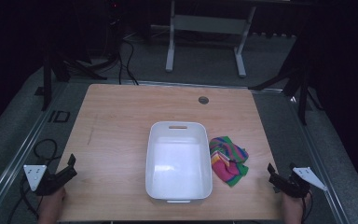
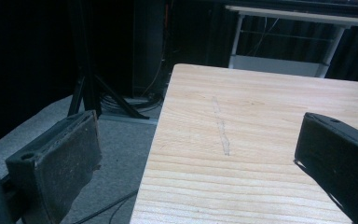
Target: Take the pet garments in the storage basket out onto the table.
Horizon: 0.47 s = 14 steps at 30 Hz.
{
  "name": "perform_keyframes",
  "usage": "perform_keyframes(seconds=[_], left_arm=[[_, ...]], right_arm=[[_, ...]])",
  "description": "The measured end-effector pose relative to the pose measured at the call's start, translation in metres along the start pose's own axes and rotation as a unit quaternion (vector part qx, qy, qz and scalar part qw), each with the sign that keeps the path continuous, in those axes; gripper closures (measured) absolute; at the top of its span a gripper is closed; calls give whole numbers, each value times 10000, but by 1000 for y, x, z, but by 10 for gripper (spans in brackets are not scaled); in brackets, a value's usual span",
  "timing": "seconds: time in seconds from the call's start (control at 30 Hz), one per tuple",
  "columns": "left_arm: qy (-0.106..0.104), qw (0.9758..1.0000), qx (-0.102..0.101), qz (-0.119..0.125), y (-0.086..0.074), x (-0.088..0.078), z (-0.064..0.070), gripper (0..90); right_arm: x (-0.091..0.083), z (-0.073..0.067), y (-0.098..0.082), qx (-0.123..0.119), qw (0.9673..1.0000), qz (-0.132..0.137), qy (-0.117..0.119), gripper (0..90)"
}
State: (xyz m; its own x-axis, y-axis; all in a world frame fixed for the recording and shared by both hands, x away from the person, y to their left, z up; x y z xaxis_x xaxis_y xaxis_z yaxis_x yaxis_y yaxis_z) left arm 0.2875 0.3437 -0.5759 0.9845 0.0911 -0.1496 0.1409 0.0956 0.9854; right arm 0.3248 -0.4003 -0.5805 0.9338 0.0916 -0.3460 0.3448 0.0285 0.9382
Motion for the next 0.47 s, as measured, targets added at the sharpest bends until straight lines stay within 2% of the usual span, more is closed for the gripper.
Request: perform_keyframes(seconds=[0.1, 0.47], left_arm=[[-1, 10000, -37, 15, 0, 0, 0, 9], [-18, 10000, -67, 22, 1, 0, -1, 9]], right_arm=[[-3, 1, 0, 65, 9999, 124, -56, 121], [-2, 0, 0, -15, 9998, 193, -65, 131]])
Point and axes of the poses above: each handheld gripper's, and its own axes: x roughly forward along the jaws, y roughly out of its top, z roughly to its right, the point moved 7 cm from there along x, roughly forward along the jaws, and after that the axes turned 2 degrees about z, right-handed, at the moved point
